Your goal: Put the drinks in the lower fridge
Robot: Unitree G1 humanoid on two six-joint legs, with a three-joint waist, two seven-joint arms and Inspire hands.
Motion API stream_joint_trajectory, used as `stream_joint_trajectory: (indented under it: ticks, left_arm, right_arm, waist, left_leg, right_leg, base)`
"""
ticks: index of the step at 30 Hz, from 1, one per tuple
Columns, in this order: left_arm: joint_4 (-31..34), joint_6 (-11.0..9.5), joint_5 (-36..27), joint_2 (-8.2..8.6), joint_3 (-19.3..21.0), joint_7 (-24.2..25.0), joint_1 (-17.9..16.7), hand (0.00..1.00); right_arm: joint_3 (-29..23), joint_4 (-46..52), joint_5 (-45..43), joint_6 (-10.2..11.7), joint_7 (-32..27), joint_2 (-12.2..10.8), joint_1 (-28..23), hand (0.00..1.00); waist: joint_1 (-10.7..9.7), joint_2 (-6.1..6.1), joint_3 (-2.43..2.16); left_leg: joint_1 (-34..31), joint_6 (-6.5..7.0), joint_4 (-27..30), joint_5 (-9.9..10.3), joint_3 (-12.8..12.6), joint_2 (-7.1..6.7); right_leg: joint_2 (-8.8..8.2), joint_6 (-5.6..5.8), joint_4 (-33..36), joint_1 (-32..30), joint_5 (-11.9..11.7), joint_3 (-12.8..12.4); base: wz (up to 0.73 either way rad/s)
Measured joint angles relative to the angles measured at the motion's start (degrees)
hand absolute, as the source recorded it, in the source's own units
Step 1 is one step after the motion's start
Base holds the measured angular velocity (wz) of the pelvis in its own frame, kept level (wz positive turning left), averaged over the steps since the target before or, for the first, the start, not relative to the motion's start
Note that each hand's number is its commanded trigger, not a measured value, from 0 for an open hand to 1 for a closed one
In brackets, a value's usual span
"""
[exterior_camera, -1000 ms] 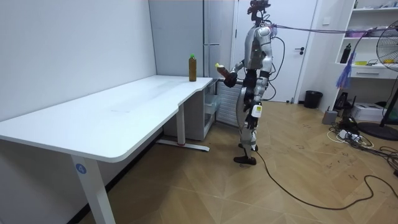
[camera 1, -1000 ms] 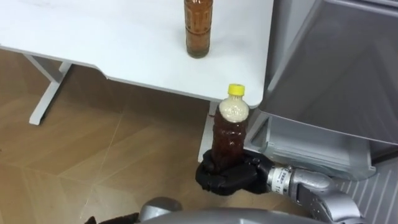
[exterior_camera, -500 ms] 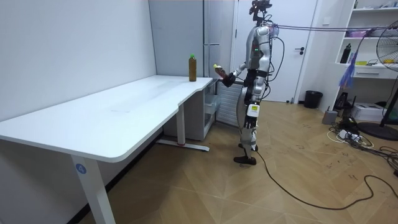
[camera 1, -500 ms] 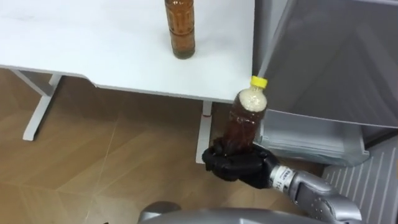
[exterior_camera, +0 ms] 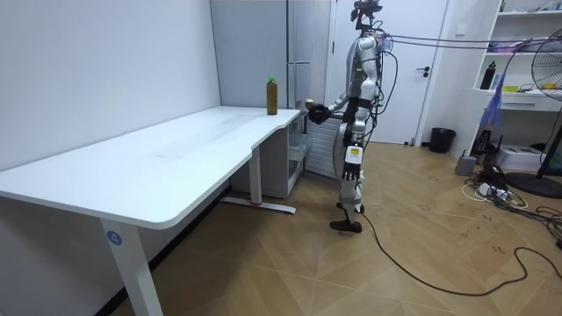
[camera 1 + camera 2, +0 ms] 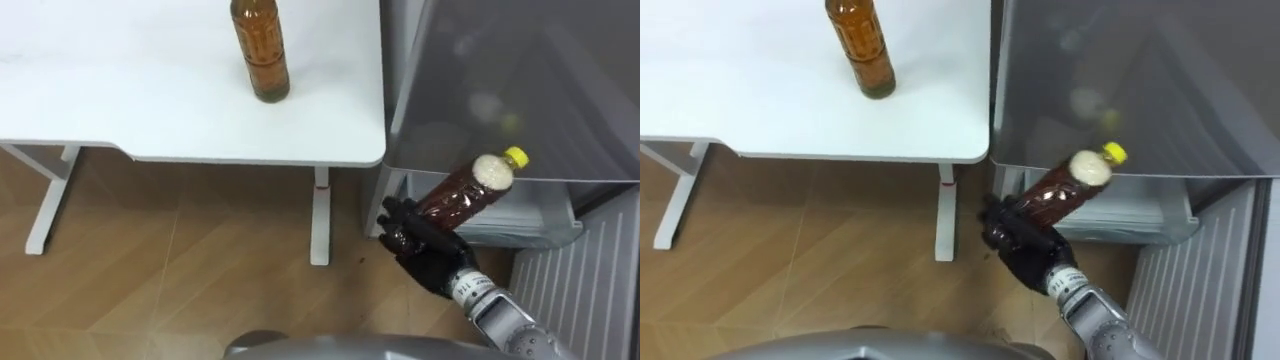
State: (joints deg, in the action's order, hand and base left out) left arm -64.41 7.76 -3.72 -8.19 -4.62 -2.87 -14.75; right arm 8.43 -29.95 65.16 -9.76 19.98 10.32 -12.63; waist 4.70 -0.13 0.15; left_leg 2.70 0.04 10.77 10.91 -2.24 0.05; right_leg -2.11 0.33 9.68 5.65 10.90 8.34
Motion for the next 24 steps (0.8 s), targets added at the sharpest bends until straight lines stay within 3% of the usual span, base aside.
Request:
stream_joint_trajectory:
  ticks: [8,13,24]
  left_arm:
    - [0.05,1.18,0.75,0.83,-0.09,0.76,-0.47,0.0]
    - [0.23,1.02,0.91,0.91,-0.08,0.77,0.27,0.0]
    - [0.29,1.06,0.97,0.99,-0.01,0.74,-0.74,0.0]
  right_arm:
    - [-1.34,-2.69,10.88,2.23,-7.42,-1.25,0.04,1.0]
    - [-1.56,-3.05,20.67,4.78,-12.21,-1.3,0.16,1.0]
    - [-3.07,-3.11,26.99,6.69,-13.98,-1.72,0.1,1.0]
  waist:
    - [-1.38,0.84,0.1]
    - [-1.46,1.35,-0.04]
    - [-1.45,1.26,0.06]
  left_leg:
    - [-0.27,-0.07,0.58,0.25,-0.22,0.17]
    - [-0.2,-0.07,0.64,0.25,-0.34,0.16]
    - [-0.28,-0.07,0.89,0.25,-0.29,0.14]
  right_leg:
    - [0.16,-0.03,-0.06,-0.77,0.02,-0.5]
    - [0.14,-0.03,-0.03,-0.79,0.03,-0.56]
    - [0.08,-0.07,-0.11,-0.67,0.12,-0.35]
  base:
    - [0.0]
    - [0.0]
    - [0.0]
